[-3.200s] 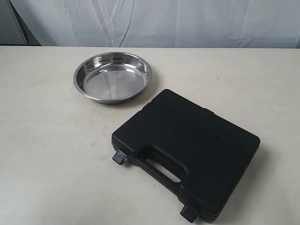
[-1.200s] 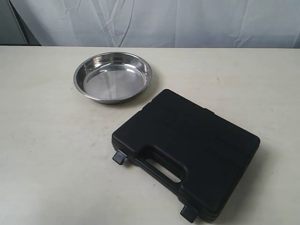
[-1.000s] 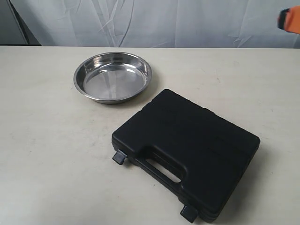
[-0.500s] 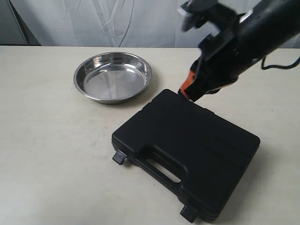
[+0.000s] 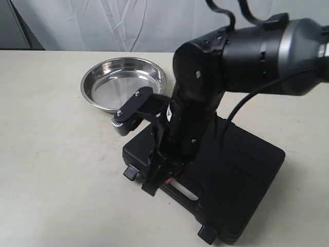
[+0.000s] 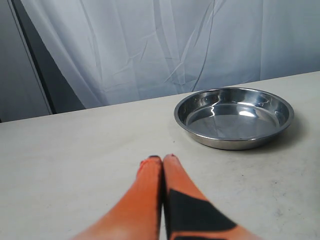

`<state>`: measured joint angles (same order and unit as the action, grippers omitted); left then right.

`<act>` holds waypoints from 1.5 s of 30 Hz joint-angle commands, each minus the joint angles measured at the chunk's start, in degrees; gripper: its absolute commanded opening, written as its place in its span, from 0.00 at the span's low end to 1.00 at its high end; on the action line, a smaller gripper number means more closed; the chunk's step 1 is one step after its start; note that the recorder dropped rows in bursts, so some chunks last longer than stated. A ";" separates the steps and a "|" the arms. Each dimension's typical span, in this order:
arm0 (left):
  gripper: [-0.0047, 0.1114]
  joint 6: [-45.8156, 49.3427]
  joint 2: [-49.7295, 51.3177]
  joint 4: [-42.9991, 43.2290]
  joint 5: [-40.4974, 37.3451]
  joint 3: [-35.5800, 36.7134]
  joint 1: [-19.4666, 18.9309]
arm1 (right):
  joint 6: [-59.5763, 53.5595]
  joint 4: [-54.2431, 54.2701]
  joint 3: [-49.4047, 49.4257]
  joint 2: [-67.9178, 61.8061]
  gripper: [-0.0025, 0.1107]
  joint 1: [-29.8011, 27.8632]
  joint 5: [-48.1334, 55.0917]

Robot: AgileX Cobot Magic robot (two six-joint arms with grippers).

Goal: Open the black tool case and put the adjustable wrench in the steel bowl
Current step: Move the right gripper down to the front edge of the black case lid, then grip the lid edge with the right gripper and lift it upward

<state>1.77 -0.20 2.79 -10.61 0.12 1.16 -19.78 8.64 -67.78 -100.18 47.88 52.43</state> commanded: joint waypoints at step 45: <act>0.04 -0.05 0.20 -0.09 0.33 -0.12 0.06 | 5.35 -5.57 -0.31 -11.02 0.02 3.04 -6.14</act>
<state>1.77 -0.20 2.79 -10.61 0.12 1.16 -13.42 3.44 -67.82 -111.44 50.91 46.43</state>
